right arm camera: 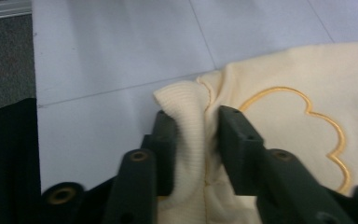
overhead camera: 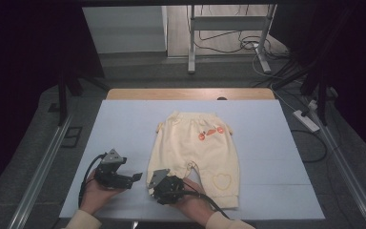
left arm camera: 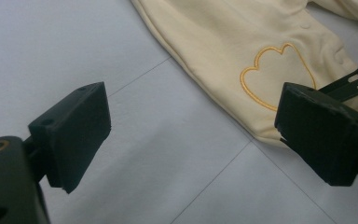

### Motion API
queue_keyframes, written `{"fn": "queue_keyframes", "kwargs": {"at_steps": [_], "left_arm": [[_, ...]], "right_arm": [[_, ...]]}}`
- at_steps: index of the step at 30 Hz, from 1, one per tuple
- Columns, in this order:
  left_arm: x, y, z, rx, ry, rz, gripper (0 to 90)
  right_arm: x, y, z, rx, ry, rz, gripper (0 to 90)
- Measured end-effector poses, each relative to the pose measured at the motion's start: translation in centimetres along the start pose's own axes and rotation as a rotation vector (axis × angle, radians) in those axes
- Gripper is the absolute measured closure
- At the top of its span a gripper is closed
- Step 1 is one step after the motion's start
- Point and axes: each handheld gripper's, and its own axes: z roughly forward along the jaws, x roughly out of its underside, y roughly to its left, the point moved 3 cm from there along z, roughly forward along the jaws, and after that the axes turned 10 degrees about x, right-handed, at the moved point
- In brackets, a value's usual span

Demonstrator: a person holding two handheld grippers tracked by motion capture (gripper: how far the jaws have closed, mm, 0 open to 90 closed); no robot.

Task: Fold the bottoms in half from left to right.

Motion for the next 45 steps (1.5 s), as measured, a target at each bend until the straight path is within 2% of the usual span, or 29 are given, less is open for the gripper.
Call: {"fn": "queue_keyframes", "kwargs": {"at_steps": [4, 15, 24, 33, 45], "left_arm": [[0.0, 0.1, 0.0, 0.000, -0.003, -0.001, 10.5], [-0.4, 0.2, 0.2, -0.003, -0.007, -0.004, 10.7], [-1.9, 1.1, 0.5, -0.001, -0.043, -0.033, 11.0], [-3.6, 1.2, 1.2, -0.002, -0.043, -0.012, 11.4], [-5.9, 1.9, 2.6, 0.005, -0.032, -0.011, 11.5]], "right_arm": [[-0.2, -0.3, -0.6, -0.011, -0.004, 0.004, 75.7], [-0.5, -0.7, -2.0, -0.038, -0.043, 0.027, 77.5], [-0.5, -0.7, -2.3, -0.043, -0.049, 0.031, 77.4], [-0.4, -0.7, -2.3, -0.049, -0.053, 0.037, 77.3], [-0.4, -0.8, -2.4, -0.050, -0.067, 0.038, 77.2]]}}
